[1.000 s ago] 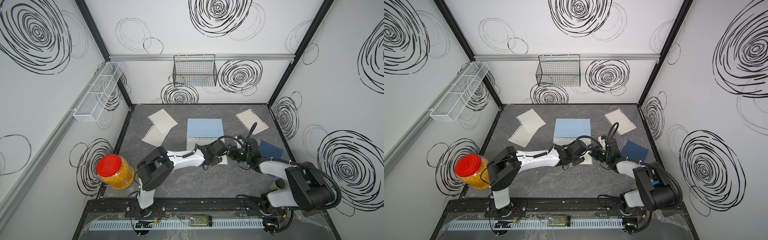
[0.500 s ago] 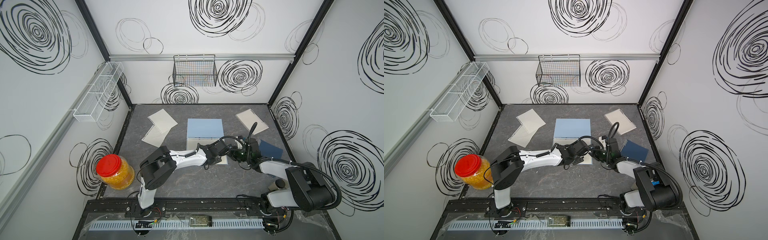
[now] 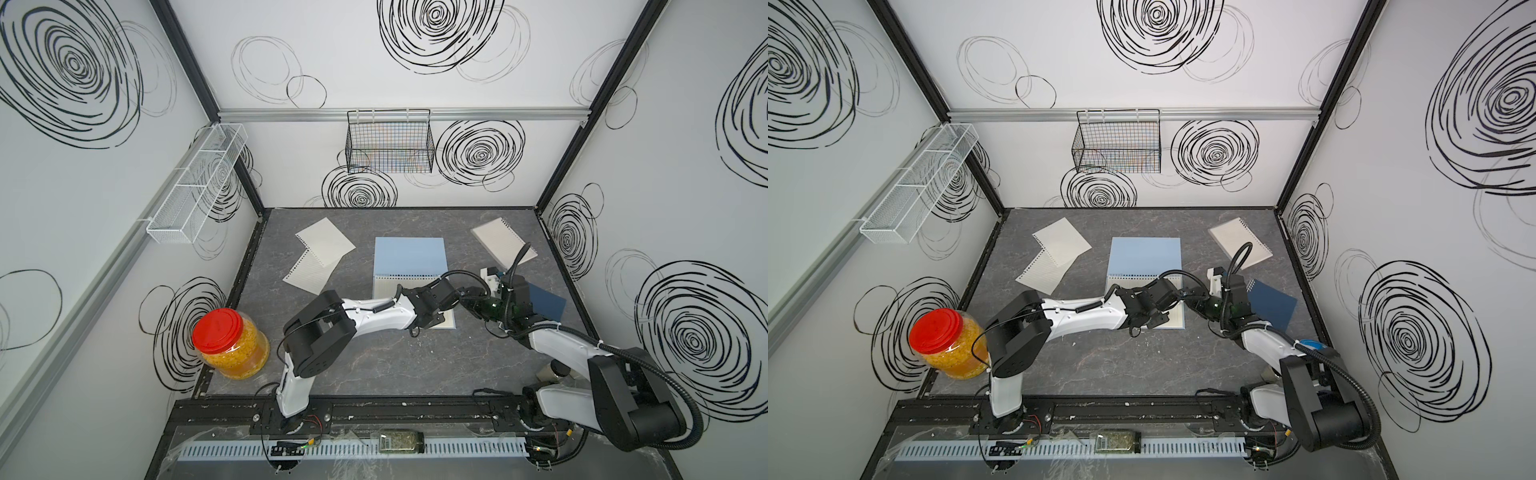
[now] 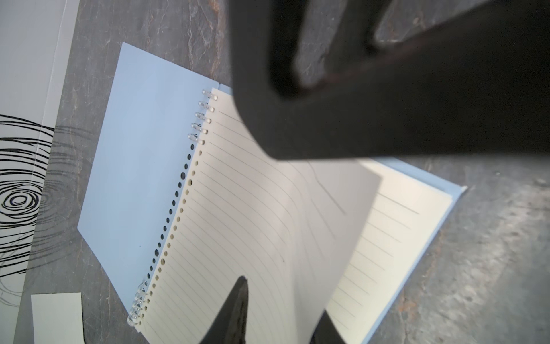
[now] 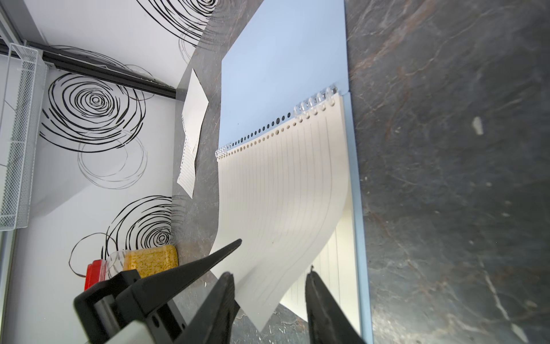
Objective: Tear off pages from different notebooks
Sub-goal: Tear off the paper from the notebook.
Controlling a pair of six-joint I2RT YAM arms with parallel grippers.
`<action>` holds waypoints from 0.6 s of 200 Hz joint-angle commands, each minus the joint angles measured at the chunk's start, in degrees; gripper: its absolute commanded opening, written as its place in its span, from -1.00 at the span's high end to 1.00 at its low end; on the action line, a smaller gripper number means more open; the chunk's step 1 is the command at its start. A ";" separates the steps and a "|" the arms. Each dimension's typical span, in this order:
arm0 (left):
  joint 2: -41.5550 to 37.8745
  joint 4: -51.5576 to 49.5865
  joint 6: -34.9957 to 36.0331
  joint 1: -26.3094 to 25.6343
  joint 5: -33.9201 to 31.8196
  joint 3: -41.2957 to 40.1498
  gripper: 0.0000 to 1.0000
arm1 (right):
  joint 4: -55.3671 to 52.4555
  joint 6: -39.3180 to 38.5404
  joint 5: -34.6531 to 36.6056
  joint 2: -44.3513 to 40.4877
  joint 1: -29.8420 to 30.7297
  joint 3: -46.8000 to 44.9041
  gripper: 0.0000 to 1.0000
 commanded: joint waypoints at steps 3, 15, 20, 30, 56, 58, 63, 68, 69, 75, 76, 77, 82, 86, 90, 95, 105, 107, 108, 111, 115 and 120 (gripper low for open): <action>1.65 -1.17 0.11 0.10 1.74 2.45 0.36 | -3.01 -1.24 0.94 -2.30 -0.74 -1.29 0.14; 1.99 -1.42 -0.01 -0.03 2.34 3.19 0.36 | -3.21 -1.28 0.92 -2.90 -1.00 -1.75 0.14; 2.22 -1.55 -0.04 -0.02 2.43 3.50 0.36 | -3.24 -1.33 0.94 -3.10 -1.09 -1.92 0.14; 2.58 -1.85 -0.13 0.01 2.90 4.20 0.36 | -3.35 -1.21 0.92 -3.54 -1.27 -2.26 0.14; 4.07 -2.53 -0.40 0.00 3.72 5.93 0.36 | -3.64 -1.17 0.94 -4.48 -1.70 -2.81 0.14; 4.18 -2.60 -0.44 0.01 3.76 6.19 0.36 | -3.69 -1.24 0.95 -4.61 -1.71 -2.83 0.14; 4.55 -2.77 -0.48 0.01 3.70 6.58 0.37 | -3.78 -1.25 0.95 -4.86 -1.78 -2.96 0.14; 4.89 -2.91 -0.61 -0.02 3.77 7.01 0.37 | -3.87 -1.29 0.94 -4.97 -1.80 -3.01 0.14; 4.97 -2.96 -0.63 -0.01 3.77 7.01 0.37 | -3.89 -1.32 0.94 -5.03 -1.80 -3.05 0.14; 5.29 -3.17 -0.74 -0.07 3.86 7.49 0.37 | -3.97 -1.26 0.94 -5.21 -1.90 -3.16 0.14; 5.34 -3.18 -0.74 -0.07 3.86 7.56 0.37 | -4.03 -1.26 0.94 -5.28 -1.89 -3.17 0.14; 5.37 -3.18 -0.74 -0.07 3.90 7.63 0.37 | -4.02 -1.26 0.90 -5.32 -1.89 -3.18 0.14; 5.57 -3.27 -0.78 -0.07 3.83 7.85 0.37 | -4.00 -1.25 0.94 -5.46 -1.90 -3.27 0.14; 5.85 -3.27 -0.82 -0.07 3.86 8.08 0.37 | -3.87 -1.15 1.04 -5.52 -1.94 -3.42 0.14; 6.00 -3.27 -0.78 -0.07 3.86 8.27 0.37 | -3.72 -1.01 0.99 -5.61 -1.89 -3.57 0.14; 6.20 -3.27 -0.90 -0.07 3.84 8.45 0.37 | -3.44 -0.87 0.89 -5.61 -1.89 -3.71 0.14; 6.60 -3.06 -1.08 -0.04 3.77 8.81 0.38 | -3.66 -0.92 0.75 -5.70 -1.89 -3.98 0.14; 6.69 -3.08 -1.09 -0.04 3.77 8.89 0.38 | -3.76 -0.98 0.74 -5.70 -1.89 -4.02 0.14; 6.70 -3.09 -1.09 -0.02 3.77 8.96 0.38 | -3.79 -1.03 0.80 -5.74 -1.89 -4.04 0.14; 6.78 -3.16 -1.09 0.00 3.77 9.06 0.38 | -3.82 -1.05 0.82 -5.78 -1.89 -4.06 0.14; 6.96 -3.21 -1.10 0.01 3.77 9.21 0.39 | -3.88 -1.06 0.78 -5.92 -1.89 -4.27 0.14; 7.18 -3.24 -1.10 0.01 3.82 9.44 0.39 | -3.83 -1.04 0.85 -6.11 -1.89 -4.41 0.14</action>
